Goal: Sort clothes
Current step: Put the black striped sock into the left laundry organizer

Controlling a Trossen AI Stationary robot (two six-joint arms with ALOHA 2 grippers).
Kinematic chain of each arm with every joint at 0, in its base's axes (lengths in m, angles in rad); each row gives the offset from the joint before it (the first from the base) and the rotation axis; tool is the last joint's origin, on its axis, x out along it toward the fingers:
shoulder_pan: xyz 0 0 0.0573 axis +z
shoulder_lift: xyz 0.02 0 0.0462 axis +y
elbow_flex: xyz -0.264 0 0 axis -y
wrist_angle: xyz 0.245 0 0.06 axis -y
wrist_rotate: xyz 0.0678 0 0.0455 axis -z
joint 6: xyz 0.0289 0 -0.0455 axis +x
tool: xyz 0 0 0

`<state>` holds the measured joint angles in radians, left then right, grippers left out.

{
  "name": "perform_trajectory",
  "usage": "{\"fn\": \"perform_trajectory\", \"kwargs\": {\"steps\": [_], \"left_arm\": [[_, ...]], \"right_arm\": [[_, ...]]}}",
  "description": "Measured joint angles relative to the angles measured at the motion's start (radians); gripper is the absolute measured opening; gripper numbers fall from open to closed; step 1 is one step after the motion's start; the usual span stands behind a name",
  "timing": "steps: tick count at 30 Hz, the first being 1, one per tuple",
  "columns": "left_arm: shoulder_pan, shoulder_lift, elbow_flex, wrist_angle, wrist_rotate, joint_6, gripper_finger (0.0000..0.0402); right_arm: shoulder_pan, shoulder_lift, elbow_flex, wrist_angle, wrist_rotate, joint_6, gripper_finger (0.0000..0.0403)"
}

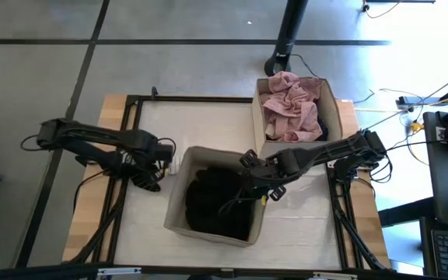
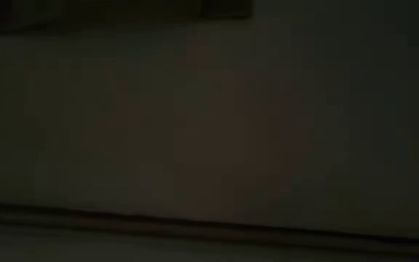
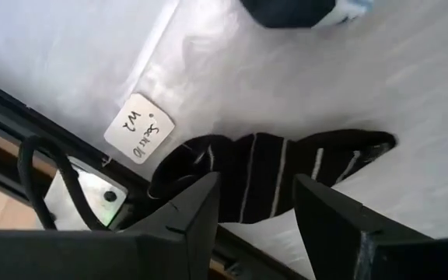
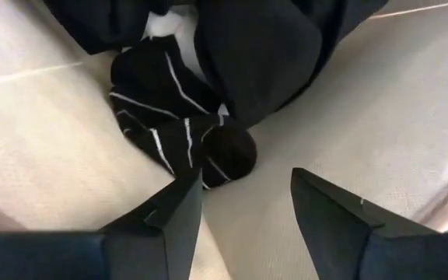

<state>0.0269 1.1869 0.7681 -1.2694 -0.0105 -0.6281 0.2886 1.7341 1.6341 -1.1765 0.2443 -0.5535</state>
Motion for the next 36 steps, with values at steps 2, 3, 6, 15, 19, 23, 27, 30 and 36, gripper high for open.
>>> {"fn": "perform_trajectory", "kwargs": {"steps": [2, 3, 6, 15, 19, 23, 27, 30, 36], "left_arm": [[0.000, 0.047, 0.000, -0.001, 0.000, 0.011, 0.0155], [-0.001, 0.072, 0.000, -0.001, 0.000, 0.020, 0.0155], [-0.002, 0.136, -0.013, 0.025, 0.026, 0.063, 0.0155], [-0.002, 0.268, -0.115, 0.172, 0.149, 0.118, 0.0155], [-0.002, 0.292, -0.146, 0.221, 0.158, 0.121, 0.0155], [-0.002, 0.295, -0.154, 0.230, 0.167, 0.138, 0.0127], [-0.002, 0.296, -0.153, 0.224, 0.169, 0.177, 0.0058], [-0.004, 0.284, -0.142, 0.232, 0.165, 0.201, 0.0012], [-0.021, 0.187, -0.081, 0.226, 0.158, 0.202, 0.0015]], "right_arm": [[0.000, 0.000, 0.000, 0.008, 0.000, -0.001, 0.0198], [0.000, -0.001, 0.000, 0.008, 0.000, -0.001, 0.0198], [0.000, -0.002, 0.000, 0.009, 0.000, -0.001, 0.0198], [0.000, -0.002, 0.000, 0.019, 0.001, -0.001, 0.0198], [0.000, -0.002, 0.000, 0.029, 0.001, -0.001, 0.0198], [0.000, -0.002, 0.000, 0.034, 0.002, -0.001, 0.0198], [0.000, -0.002, 0.000, 0.039, 0.002, -0.001, 0.0198], [0.000, -0.002, 0.000, 0.039, 0.002, -0.001, 0.0198], [0.000, -0.003, 0.000, 0.042, 0.003, -0.001, 0.0198]]}}
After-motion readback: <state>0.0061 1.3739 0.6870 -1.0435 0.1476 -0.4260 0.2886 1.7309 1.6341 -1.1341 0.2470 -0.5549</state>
